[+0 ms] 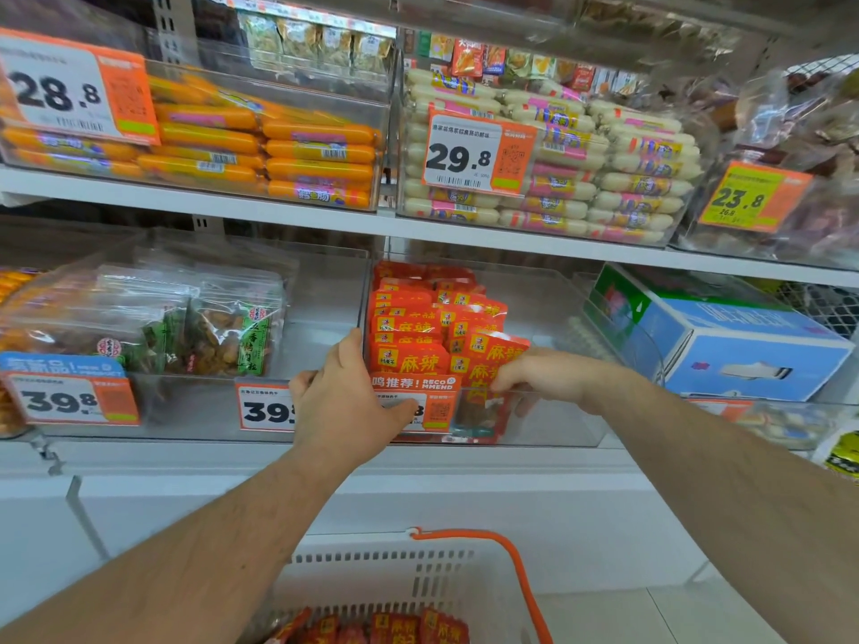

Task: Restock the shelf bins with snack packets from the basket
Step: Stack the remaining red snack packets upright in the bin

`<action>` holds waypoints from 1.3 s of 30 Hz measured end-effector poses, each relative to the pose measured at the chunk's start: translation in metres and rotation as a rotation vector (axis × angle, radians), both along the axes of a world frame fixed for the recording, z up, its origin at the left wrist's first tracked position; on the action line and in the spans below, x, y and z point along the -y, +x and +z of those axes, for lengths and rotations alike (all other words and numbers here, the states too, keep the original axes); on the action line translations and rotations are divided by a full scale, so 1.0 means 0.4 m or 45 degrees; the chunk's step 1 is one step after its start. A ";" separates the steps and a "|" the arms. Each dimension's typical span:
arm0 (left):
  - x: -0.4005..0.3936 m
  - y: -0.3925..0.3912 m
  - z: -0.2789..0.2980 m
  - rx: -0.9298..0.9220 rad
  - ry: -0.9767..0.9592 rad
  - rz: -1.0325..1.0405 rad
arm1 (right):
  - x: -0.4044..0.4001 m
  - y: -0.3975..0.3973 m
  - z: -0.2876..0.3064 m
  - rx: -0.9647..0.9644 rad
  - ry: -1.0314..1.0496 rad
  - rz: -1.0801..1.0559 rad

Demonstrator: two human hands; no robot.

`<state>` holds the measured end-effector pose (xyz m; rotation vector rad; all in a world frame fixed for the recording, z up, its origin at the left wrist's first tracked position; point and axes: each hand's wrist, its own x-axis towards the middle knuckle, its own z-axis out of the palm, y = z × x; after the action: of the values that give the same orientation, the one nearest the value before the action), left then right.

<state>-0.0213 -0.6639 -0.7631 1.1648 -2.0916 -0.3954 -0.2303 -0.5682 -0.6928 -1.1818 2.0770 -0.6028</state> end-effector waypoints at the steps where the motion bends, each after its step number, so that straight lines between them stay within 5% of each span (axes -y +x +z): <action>1: 0.002 0.000 0.000 -0.004 0.005 0.001 | -0.004 -0.007 0.005 -0.011 -0.058 -0.024; 7: 0.007 -0.007 0.003 -0.025 0.049 0.027 | 0.015 -0.062 0.007 -0.247 -0.651 -0.794; 10: 0.005 -0.008 0.008 -0.035 0.062 0.036 | 0.058 -0.070 0.000 0.271 -0.478 -0.957; 13: 0.010 -0.009 0.033 -0.036 0.123 0.058 | 0.084 -0.056 -0.010 0.894 -0.260 -0.893; 15: 0.020 -0.008 0.054 -0.016 0.163 0.070 | 0.091 -0.026 -0.005 1.000 -0.216 -0.687; 18: 0.043 -0.007 0.077 0.028 0.210 0.087 | 0.105 -0.011 -0.002 0.876 -0.198 -0.547; 23: 0.087 -0.042 0.100 -0.130 0.365 0.055 | 0.131 -0.066 -0.031 0.616 -0.243 -0.792; 29: 0.128 -0.109 0.118 -0.404 0.453 -0.147 | 0.151 -0.077 -0.039 0.860 -0.259 -0.539; 39: 0.136 -0.114 0.096 -0.701 0.653 -0.138 | 0.214 -0.109 -0.059 0.920 -0.344 -0.645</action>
<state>-0.0667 -0.7183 -0.7249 1.0559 -1.6064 -1.2107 -0.2740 -0.6536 -0.7164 -0.4279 1.6661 -1.3518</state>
